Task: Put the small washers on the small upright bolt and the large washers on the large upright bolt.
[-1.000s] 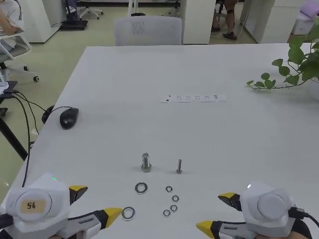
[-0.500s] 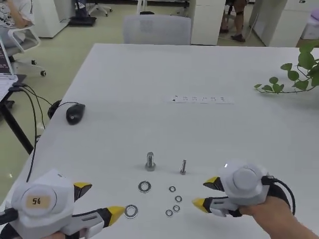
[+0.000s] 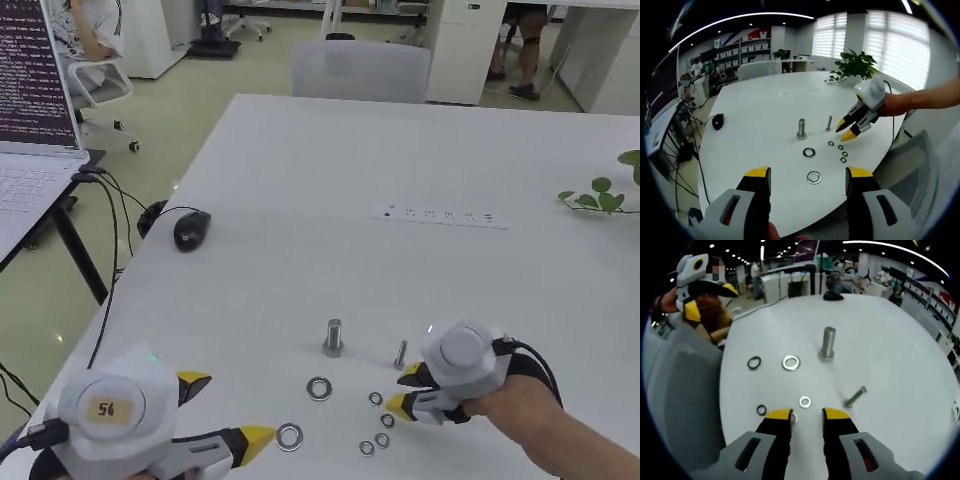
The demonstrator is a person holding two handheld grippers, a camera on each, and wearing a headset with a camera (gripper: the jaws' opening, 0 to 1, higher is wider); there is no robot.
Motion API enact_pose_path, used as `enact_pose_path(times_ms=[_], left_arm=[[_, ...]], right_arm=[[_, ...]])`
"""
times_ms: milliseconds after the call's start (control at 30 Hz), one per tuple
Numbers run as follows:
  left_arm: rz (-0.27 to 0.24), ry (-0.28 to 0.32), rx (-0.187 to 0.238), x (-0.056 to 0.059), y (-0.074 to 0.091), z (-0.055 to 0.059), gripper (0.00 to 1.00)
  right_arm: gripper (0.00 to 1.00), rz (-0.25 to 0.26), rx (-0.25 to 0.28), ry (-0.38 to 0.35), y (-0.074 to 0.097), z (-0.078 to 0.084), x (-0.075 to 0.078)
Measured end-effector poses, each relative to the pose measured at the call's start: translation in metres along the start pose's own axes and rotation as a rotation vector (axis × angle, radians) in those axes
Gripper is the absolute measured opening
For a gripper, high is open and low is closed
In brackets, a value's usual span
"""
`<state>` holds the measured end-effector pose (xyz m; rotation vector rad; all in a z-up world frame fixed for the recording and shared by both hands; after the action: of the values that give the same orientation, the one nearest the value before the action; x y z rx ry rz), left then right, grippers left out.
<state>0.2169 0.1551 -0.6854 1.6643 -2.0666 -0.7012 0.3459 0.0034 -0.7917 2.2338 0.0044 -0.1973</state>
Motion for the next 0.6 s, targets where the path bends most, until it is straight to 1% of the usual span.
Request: enact_pose_path(times_ms=[133,300,400,600], left_arm=[[0.001,0.0,-0.001,0.001,-0.001,0.0,0.6],[0.001,0.0,-0.002,0.002,-0.001,-0.001,0.6],[0.0,0.0,-0.005,0.002,-0.002,0.0,0.6],[-0.002,-0.002,-0.01,0.002,-0.002,0.001,0.6]], right_arm=[[0.22,-0.02,-0.028,0.009,-0.009,-0.001,0.002],[0.21,-0.045,-0.08,0.05,-0.021,0.001,0.002],[0.21,-0.054,-0.114,0.076,-0.024,0.003,0.001],[0.19,-0.072,-0.16,0.128,-0.028,0.003,0.001]])
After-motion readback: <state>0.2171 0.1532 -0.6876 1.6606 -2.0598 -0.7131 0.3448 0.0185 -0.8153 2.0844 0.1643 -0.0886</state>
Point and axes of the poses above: the centre of the closed fingertips' face, and the gripper's own axes: y roughly backward along the fingers, x roughly to its right, z roughly out of its underside, the point moved 1 cm from there along y, roughly backward along the fingers, and after that the axes turned 9 degrees about -z, right-handed, at the moved point
